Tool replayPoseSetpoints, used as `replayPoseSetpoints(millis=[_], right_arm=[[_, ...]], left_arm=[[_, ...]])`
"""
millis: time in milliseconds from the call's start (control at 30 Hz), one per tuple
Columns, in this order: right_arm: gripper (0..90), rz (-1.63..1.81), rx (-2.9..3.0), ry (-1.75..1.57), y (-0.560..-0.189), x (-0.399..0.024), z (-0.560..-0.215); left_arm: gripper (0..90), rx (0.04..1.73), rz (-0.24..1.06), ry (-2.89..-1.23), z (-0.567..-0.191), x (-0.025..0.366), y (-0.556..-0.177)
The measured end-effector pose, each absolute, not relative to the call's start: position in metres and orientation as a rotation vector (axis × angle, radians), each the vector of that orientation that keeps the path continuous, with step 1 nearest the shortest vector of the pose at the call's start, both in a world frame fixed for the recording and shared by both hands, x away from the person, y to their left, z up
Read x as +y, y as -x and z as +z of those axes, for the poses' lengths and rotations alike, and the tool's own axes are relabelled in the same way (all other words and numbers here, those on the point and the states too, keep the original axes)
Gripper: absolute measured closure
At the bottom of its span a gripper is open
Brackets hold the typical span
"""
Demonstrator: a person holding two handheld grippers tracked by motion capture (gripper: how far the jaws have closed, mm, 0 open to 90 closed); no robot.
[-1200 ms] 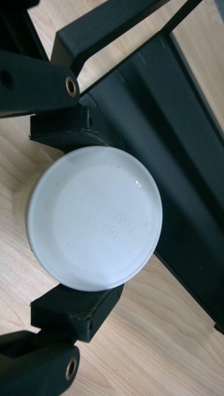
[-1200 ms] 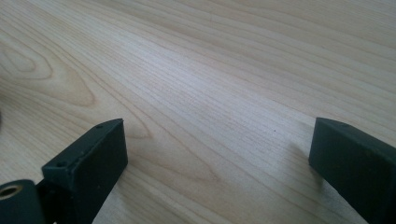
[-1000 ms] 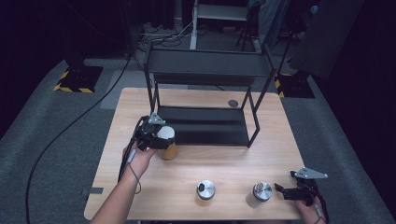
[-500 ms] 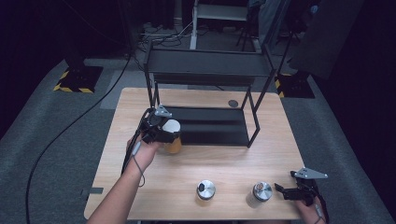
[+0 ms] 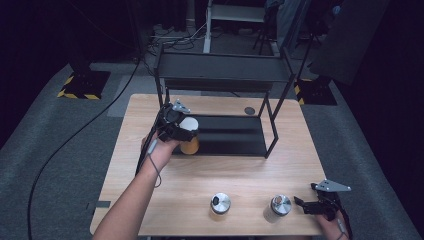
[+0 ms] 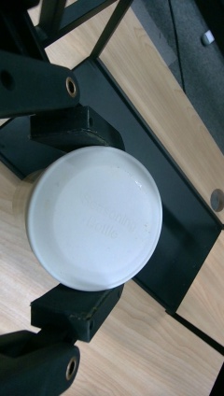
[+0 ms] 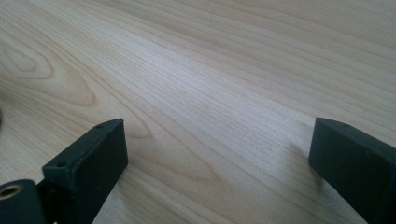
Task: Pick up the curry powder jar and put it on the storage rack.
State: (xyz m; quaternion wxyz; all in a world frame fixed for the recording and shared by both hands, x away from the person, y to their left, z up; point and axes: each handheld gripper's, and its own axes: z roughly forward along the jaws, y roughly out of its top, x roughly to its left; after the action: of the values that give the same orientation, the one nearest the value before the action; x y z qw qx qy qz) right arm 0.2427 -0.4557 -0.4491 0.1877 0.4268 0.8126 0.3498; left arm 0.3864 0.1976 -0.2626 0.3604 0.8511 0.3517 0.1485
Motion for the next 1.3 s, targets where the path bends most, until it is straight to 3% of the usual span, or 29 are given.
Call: replayPoseSetpoints(millis=[1300], right_arm=[[4.9,0.987,2.290,-1.196,-0.242,-0.456,-0.449]], left_arm=[[33.7,1.060,0.391,-2.251,-0.286,0.157,-0.448]])
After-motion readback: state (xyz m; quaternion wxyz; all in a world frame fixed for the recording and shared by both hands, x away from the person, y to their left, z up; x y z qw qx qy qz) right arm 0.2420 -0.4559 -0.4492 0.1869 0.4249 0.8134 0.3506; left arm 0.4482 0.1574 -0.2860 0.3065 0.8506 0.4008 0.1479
